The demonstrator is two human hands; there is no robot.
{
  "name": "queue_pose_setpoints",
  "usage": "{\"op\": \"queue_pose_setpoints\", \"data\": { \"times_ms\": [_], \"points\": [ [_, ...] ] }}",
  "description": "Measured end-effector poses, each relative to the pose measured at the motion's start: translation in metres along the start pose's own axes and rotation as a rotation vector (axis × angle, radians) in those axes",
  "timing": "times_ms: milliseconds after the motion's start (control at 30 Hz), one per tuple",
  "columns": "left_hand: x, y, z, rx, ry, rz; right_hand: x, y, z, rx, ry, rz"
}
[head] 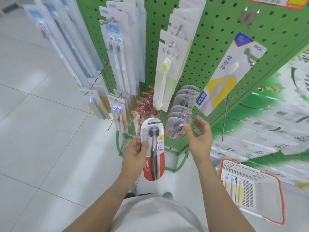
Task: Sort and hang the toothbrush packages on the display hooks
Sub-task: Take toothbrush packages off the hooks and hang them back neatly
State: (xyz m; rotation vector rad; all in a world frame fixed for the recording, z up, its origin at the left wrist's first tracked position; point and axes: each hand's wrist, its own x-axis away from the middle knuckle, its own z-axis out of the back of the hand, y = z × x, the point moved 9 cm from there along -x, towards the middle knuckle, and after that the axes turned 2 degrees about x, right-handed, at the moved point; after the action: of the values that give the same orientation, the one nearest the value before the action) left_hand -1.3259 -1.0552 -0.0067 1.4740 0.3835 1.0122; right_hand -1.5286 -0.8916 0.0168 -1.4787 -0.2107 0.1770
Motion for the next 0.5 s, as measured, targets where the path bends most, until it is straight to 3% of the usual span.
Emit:
{"op": "queue_pose_setpoints", "data": {
  "times_ms": [167,233,400,500],
  "points": [
    [-0.005,-0.025,0.001,0.249,0.004,0.247,0.017,0.01,0.034,0.037,0.213,-0.068],
    [-0.004,-0.027,-0.003,0.3,-0.031,0.285,0.029,0.019,0.027,0.042,0.07,-0.177],
    [0.006,-0.017,-0.015,0.308,-0.176,0.287,0.079,0.027,-0.019,0.049,-0.561,-0.457],
    [0.012,-0.006,-0.016,0.28,-0.262,0.272,0.091,0.023,-0.026,0.059,-0.671,-0.445]
  ]
}}
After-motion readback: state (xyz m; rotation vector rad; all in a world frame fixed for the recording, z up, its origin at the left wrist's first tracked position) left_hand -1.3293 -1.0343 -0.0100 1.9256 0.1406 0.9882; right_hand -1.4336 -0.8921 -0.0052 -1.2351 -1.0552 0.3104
